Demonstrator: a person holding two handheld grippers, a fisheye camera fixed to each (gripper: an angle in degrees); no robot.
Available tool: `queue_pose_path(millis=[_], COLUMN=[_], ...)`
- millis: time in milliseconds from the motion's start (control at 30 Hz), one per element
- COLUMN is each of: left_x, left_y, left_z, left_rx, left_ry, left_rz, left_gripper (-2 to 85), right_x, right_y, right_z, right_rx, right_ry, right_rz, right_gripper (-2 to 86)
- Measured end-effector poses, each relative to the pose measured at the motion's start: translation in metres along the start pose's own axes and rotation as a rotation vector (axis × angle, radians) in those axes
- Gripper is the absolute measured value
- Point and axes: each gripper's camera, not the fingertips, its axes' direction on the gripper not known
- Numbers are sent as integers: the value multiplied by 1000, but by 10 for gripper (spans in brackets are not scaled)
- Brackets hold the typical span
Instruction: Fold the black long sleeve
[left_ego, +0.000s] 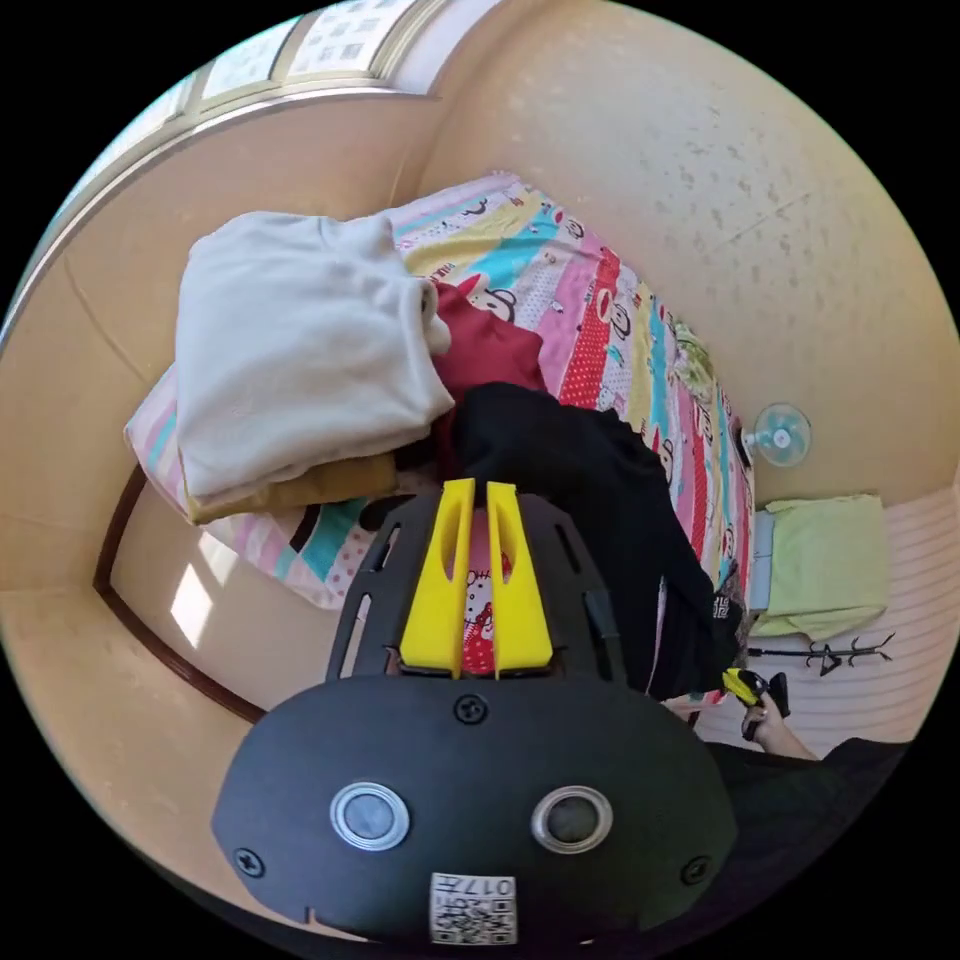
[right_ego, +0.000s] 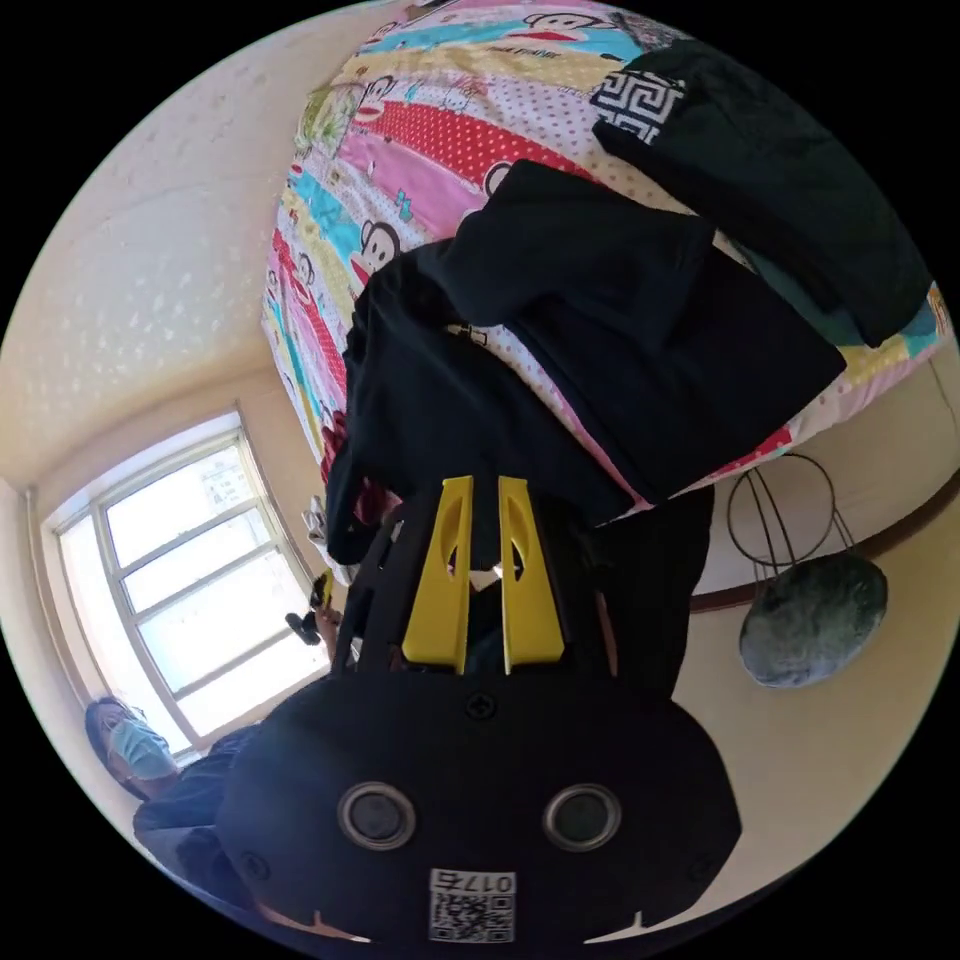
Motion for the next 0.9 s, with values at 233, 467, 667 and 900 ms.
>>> queue_pose_path(millis=[233, 467, 667, 900], left_x=[32, 86, 127, 168], left_y=[86, 141, 152, 183], left_z=[-38, -102, -161, -180], left_rx=[-41, -51, -18, -47], left_ry=[-7, -110, -209, -215], left_rz=[-15, 27, 48, 128], left_gripper=[46, 27, 3, -8], right_x=[74, 93, 73, 99], right_y=[-33, -117, -155, -172], right_z=[-24, -23, -31, -140], right_rx=[373, 128, 40, 210], right_ry=[-438, 96, -110, 206], right_rz=[271, 112, -110, -85], right_gripper=[94, 110, 44, 44])
